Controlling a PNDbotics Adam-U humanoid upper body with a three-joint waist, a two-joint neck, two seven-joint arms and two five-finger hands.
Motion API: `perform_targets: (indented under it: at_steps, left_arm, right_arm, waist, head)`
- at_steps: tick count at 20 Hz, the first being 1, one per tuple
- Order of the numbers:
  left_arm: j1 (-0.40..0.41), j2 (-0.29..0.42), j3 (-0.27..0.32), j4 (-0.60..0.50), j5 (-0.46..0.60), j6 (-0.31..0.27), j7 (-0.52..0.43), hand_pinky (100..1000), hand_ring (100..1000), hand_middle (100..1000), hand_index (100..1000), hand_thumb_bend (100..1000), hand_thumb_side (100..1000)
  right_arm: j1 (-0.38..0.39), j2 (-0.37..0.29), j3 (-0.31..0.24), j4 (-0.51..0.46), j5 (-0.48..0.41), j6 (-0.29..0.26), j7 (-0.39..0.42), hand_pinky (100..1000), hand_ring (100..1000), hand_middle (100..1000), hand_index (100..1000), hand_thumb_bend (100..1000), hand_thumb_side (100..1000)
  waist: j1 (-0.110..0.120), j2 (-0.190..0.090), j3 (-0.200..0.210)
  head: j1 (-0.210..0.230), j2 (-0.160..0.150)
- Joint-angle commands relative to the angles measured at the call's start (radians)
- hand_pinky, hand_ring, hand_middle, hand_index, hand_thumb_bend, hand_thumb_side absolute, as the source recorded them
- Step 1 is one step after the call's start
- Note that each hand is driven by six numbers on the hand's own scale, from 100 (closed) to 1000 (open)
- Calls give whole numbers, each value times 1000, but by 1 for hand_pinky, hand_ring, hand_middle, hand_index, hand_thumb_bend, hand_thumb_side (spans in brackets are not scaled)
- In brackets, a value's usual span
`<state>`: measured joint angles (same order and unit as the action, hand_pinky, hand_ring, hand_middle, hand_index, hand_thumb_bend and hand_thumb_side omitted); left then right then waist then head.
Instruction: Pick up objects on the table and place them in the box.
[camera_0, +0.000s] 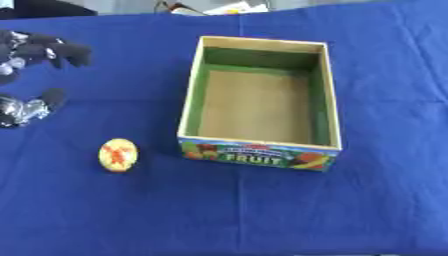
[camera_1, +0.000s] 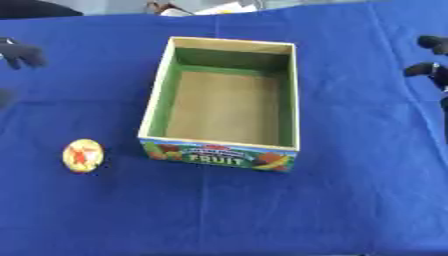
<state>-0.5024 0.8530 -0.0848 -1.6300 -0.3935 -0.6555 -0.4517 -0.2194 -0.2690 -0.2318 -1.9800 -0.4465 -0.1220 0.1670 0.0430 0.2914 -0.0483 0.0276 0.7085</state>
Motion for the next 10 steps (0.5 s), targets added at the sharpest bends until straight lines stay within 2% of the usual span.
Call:
perform_targets:
  at_steps: [1,3,6,8,9,10]
  left_arm:
    - [-12,35,-4,30,-15,-164,-200,635,774,770,1000,100,982]
    - [-16,33,-10,56,-27,-176,-234,654,791,781,1000,110,1000]
    - [-30,30,-22,83,-50,-193,-264,660,800,793,1000,293,1000]
    - [-39,27,-32,97,-67,-204,-274,659,801,793,1000,327,1000]
    - [-42,26,-38,104,-75,-209,-277,657,803,802,1000,479,1000]
    - [-46,24,-49,112,-87,-215,-284,655,802,808,1000,498,1000]
  right_arm:
    - [-7,-22,2,-20,-4,2,4,546,758,532,842,100,998]
    - [-7,-21,3,-20,-3,3,6,546,758,532,842,100,998]
    - [-6,-20,3,-20,-3,3,7,546,758,530,841,100,998]
    - [-5,-20,3,-20,-3,3,8,546,758,529,840,100,998]
    - [-5,-20,3,-20,-3,3,8,546,758,529,840,100,999]
    - [-5,-19,4,-20,-3,3,9,546,758,529,840,100,999]
  waist:
    - [1,-20,1]
    - [0,-21,1]
    - [-1,-21,0]
    - [-1,-22,-1]
    - [-1,-22,-2]
    - [-1,-22,-3]
  head:
    - [2,-17]
    - [2,-18]
    - [3,-20]
    - [4,-20]
    - [5,-20]
    - [7,-19]
